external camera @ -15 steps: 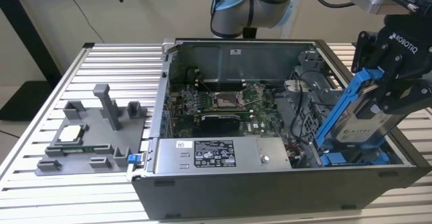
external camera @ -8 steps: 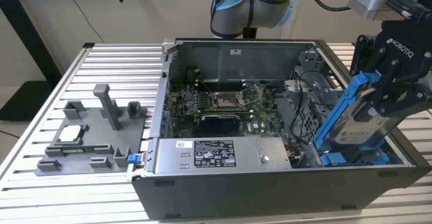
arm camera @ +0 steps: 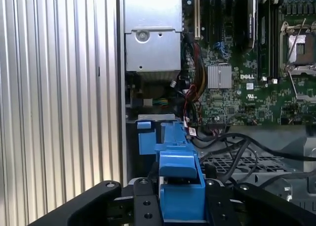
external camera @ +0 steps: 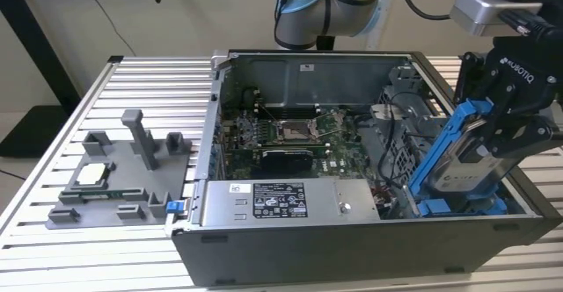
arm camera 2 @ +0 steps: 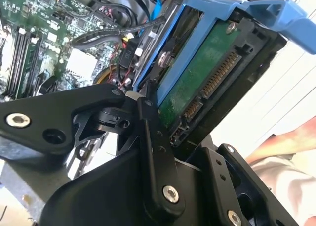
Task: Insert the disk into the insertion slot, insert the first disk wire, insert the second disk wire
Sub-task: 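Insert the disk into the insertion slot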
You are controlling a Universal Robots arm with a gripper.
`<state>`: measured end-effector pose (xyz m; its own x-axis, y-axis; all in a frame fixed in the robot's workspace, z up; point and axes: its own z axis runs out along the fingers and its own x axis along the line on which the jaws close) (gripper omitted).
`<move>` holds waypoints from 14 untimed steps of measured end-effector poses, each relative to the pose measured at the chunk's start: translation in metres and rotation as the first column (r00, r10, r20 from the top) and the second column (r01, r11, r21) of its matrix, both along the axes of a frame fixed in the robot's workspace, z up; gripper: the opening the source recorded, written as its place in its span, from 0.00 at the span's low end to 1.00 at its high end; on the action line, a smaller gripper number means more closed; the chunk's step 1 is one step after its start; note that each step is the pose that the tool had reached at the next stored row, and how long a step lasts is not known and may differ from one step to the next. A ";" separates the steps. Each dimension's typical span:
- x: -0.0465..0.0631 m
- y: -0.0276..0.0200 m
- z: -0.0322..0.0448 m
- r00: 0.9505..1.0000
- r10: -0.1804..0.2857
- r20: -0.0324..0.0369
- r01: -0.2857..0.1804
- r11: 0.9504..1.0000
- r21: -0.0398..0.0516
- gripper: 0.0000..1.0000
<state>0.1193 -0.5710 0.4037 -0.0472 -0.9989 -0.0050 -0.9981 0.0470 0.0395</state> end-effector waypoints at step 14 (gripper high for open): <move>0.001 -0.0002 -0.0254 1.000 0.000 0.000 0.000 1.000 0.001 0.00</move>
<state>0.1199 -0.5712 0.3783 -0.0473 -0.9989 -0.0056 -0.9981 0.0470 0.0396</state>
